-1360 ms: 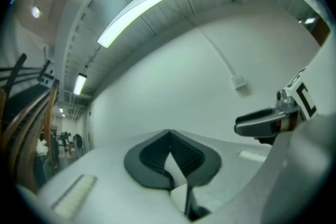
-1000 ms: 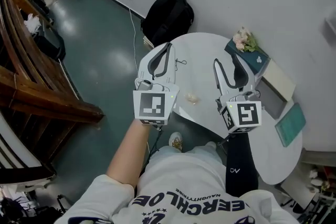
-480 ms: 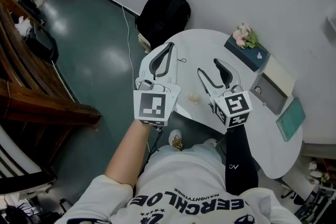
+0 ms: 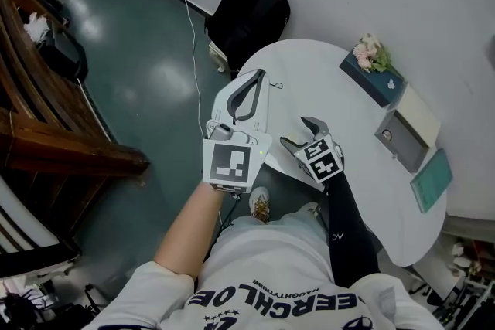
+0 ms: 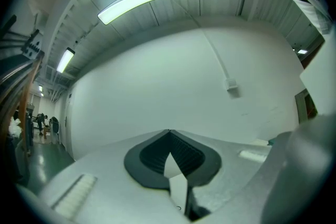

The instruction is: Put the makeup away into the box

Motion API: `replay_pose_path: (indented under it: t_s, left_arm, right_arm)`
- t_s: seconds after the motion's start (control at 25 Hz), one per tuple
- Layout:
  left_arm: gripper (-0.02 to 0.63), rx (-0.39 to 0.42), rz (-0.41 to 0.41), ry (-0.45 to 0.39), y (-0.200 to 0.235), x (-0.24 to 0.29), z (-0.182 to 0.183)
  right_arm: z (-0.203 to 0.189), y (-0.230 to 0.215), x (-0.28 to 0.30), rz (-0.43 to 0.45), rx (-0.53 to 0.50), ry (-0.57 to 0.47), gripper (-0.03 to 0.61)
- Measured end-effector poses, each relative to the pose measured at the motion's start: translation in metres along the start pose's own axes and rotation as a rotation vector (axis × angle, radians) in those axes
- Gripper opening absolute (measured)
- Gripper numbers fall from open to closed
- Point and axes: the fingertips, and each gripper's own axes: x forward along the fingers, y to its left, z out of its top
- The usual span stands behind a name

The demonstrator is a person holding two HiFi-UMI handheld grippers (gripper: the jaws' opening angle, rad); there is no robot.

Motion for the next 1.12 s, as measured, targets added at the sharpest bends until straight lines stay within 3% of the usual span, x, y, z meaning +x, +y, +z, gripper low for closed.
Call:
replay_pose_path:
  t_s: [0.32, 0.36, 0.4, 0.44, 0.6, 0.76, 1.12]
  left_arm:
    - [0.000, 0.000, 0.014, 0.026, 0.012, -0.008, -0.008]
    - [0.000, 0.001, 0.016, 0.031, 0.013, -0.009, -0.011]
    - [0.000, 0.001, 0.018, 0.038, 0.014, -0.009, -0.013]
    - [0.000, 0.001, 0.019, 0.043, 0.014, -0.009, -0.016]
    - [0.000, -0.001, 0.015, 0.039, 0.014, -0.009, -0.018]
    - [0.000, 0.040, 0.013, 0.047, 0.021, -0.008, -0.017]
    - [0.000, 0.056, 0.022, 0.011, 0.037, 0.001, 0.009]
  right_arm:
    - [-0.076, 0.010, 0.040, 0.021, -0.058, 0.234, 0.361]
    - [-0.087, 0.009, 0.043, 0.013, -0.054, 0.271, 0.340]
    - [-0.096, 0.008, 0.045, 0.004, -0.056, 0.304, 0.207]
    - [-0.102, 0.007, 0.046, -0.001, -0.059, 0.322, 0.169]
    - [-0.101, 0.008, 0.044, -0.010, -0.058, 0.311, 0.153]
    - [-0.072, -0.006, 0.030, -0.080, 0.030, 0.208, 0.150]
    - [0.070, -0.061, -0.061, -0.254, 0.201, -0.271, 0.147]
